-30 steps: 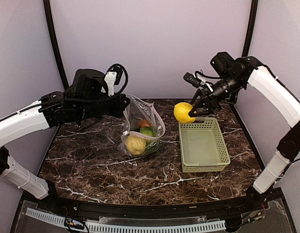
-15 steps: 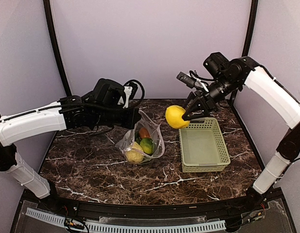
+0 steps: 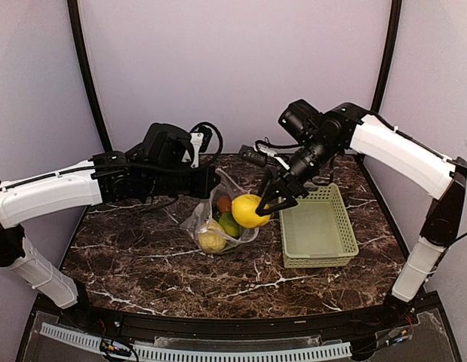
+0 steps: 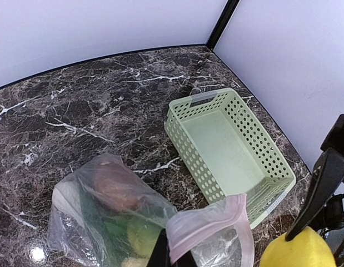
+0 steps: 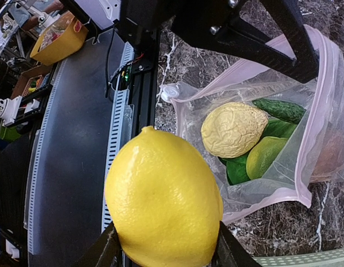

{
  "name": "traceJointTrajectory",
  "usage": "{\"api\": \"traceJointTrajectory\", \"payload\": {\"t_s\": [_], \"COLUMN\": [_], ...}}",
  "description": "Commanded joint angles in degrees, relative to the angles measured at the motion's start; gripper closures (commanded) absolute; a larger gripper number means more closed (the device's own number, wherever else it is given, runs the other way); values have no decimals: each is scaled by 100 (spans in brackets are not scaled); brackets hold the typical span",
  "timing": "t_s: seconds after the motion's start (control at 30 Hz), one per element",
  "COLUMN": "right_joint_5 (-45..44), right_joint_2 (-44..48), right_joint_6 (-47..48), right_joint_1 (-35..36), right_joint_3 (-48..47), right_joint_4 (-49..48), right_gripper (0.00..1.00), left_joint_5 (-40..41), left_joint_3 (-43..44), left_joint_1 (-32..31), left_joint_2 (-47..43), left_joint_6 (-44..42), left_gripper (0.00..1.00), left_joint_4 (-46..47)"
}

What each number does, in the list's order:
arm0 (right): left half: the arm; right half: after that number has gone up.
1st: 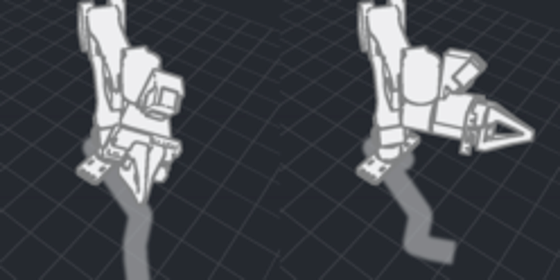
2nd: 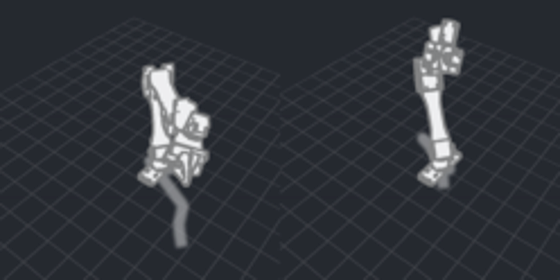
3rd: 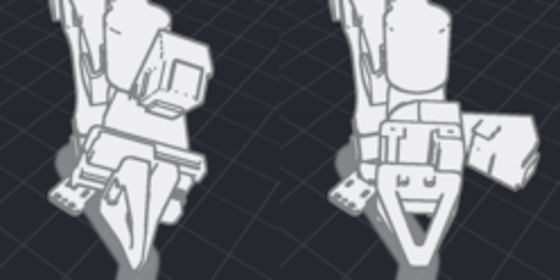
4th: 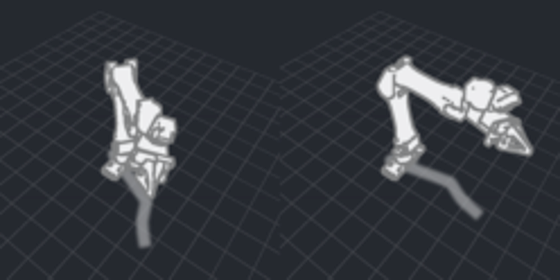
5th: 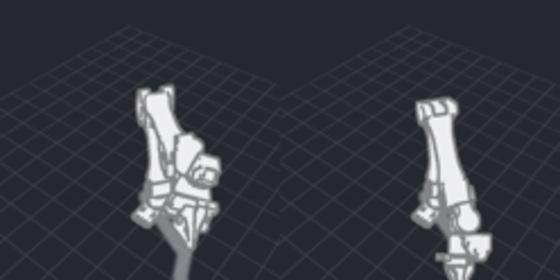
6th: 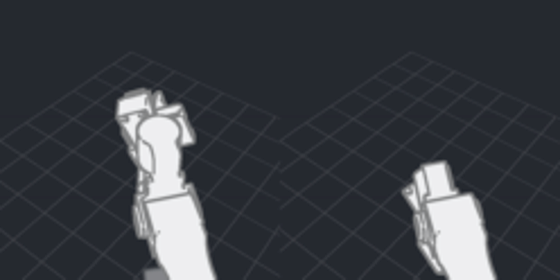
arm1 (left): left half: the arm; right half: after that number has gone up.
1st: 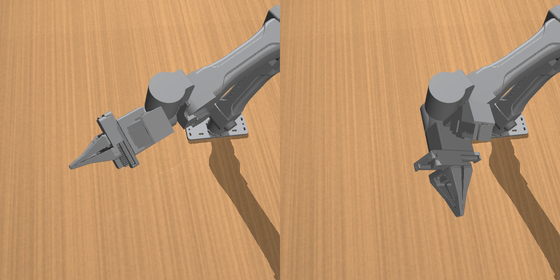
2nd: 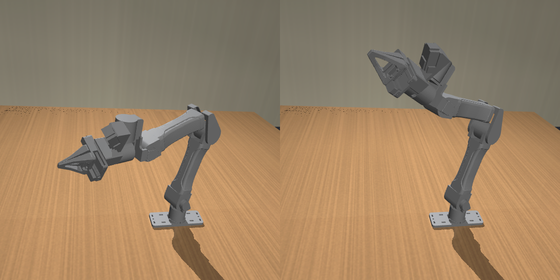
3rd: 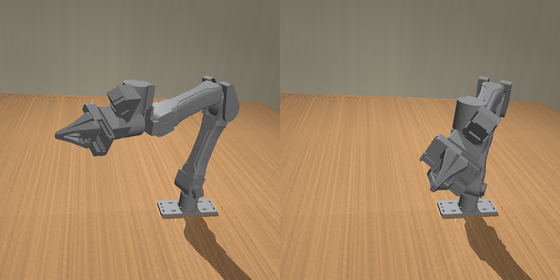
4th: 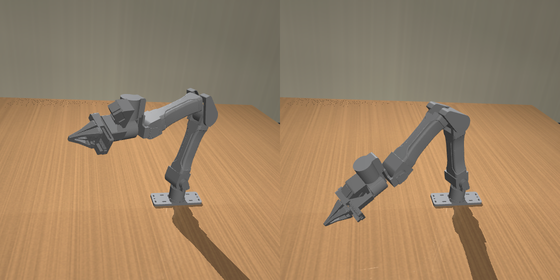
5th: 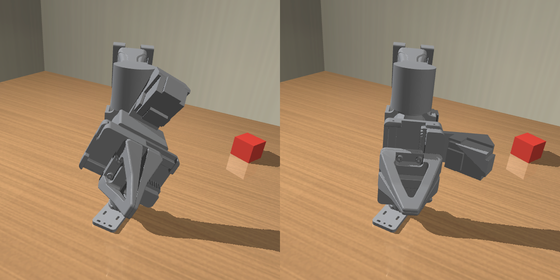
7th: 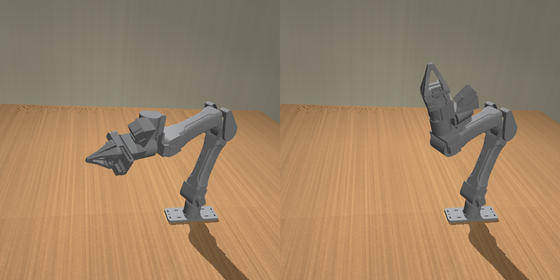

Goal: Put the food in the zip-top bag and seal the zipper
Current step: Place the fake fruit in the zipper food storage bag.

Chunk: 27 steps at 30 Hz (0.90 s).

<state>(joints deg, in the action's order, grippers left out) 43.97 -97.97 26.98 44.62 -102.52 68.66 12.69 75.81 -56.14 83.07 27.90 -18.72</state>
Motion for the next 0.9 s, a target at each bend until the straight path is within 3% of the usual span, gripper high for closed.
{"api": "traceJointTrajectory", "payload": {"t_s": [0.0,0.43,0.87], "right_joint_5": [-973,-2904,-2272], "right_joint_2": [-386,-611,-1254], "right_joint_6": [-404,-603,-888], "right_joint_1": [97,353,477], "right_joint_3": [-349,-438,-1431], "right_joint_4": [-242,-747,-589], "right_gripper": [60,59,57], "left_joint_5": [42,-269,61], "left_joint_3": [-112,-389,-915], "left_joint_1": [-2,-17,-30], "left_joint_2": [-344,-276,-554], "left_joint_6": [160,559,1076], "left_gripper": [99,99,99], "left_joint_4": [339,869,1612]}}
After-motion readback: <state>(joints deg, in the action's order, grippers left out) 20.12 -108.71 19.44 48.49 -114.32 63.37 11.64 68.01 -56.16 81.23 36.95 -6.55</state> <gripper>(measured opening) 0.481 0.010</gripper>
